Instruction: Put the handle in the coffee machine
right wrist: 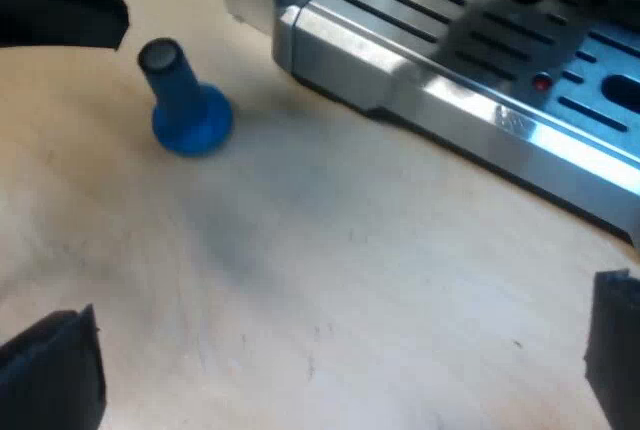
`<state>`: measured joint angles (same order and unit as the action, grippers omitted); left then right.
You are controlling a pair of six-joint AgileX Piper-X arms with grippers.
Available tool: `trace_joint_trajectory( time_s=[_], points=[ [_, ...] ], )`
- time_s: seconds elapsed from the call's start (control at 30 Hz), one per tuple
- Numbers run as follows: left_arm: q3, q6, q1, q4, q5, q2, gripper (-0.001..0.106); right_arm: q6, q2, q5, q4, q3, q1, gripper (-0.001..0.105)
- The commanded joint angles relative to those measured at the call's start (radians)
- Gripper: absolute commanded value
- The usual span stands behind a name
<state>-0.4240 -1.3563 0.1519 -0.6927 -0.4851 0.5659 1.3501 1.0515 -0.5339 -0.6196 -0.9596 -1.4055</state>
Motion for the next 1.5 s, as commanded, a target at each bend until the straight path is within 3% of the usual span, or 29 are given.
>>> trace_joint_trajectory(
  time_s=[0.03, 0.17, 1.5],
  points=[
    [-0.015, -0.004, -0.001, 0.044, -0.027, -0.005, 0.000, -0.012, -0.007, -0.070, 0.107, 0.040, -0.036, 0.105],
    [-0.015, -0.004, -0.001, 0.042, -0.027, -0.005, 0.000, -0.008, -0.007, -0.079, 0.197, 0.097, -0.065, 0.105],
    [-0.015, -0.006, -0.001, 0.042, -0.027, -0.005, 0.000, -0.008, -0.007, -0.083, 0.234, 0.098, -0.065, 0.105]
  ],
)
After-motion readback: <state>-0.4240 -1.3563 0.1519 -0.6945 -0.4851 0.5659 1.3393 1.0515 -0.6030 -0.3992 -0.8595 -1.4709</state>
